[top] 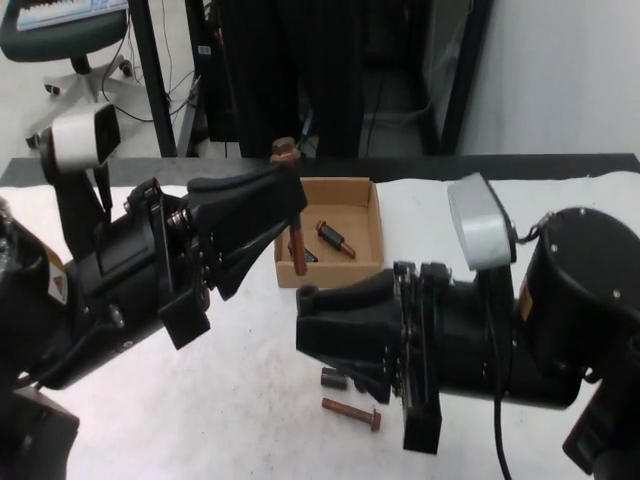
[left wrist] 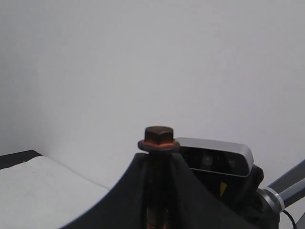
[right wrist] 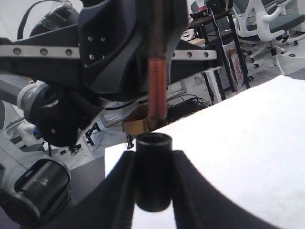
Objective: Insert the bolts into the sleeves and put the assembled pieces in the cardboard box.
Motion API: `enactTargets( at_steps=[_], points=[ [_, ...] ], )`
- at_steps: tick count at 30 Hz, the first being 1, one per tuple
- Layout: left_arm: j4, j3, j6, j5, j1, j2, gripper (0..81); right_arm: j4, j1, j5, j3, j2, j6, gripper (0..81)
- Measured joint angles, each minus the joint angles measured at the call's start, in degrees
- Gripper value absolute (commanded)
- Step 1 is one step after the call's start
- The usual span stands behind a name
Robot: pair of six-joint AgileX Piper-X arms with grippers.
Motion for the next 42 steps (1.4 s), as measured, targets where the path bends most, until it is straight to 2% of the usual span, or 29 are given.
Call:
enactTargets(
  at_steps=[12,19,24,27,30,33,35,42],
  points=[
    [0.00,0.00,0.01,0.67,0.00,0.00,0.3,0.36,0.00,0.20,-2.08,0.08,0.50,0.8],
    [5.08,0.00,1.82,6.44,0.00,0.00,0.3,0.62,0.00,-0.94,-2.08,0.08,1.02,0.8],
    [6.40,0.00,3.75,7.26,0.35,0.00,0.9,1.27,0.00,-0.96,-2.21,0.13,1.30,0.8],
    [6.40,0.00,3.85,7.40,0.56,0.00,10.8,1.32,0.00,-1.35,-2.21,0.13,1.50,0.8],
    [6.40,0.00,2.95,7.80,0.98,0.00,31.4,1.32,0.00,-1.97,-2.35,0.13,1.59,0.8],
    [7.00,0.00,2.12,8.39,1.49,0.00,48.3,1.00,0.00,-2.49,-2.70,0.13,1.70,0.8],
    [7.04,0.00,1.20,8.39,1.77,0.00,51.0,0.82,0.00,-2.60,-2.82,0.13,1.70,0.8],
    [6.21,0.00,-0.86,8.52,3.61,0.00,50.9,0.69,0.00,-2.78,-2.81,0.13,1.70,0.8]
  ],
)
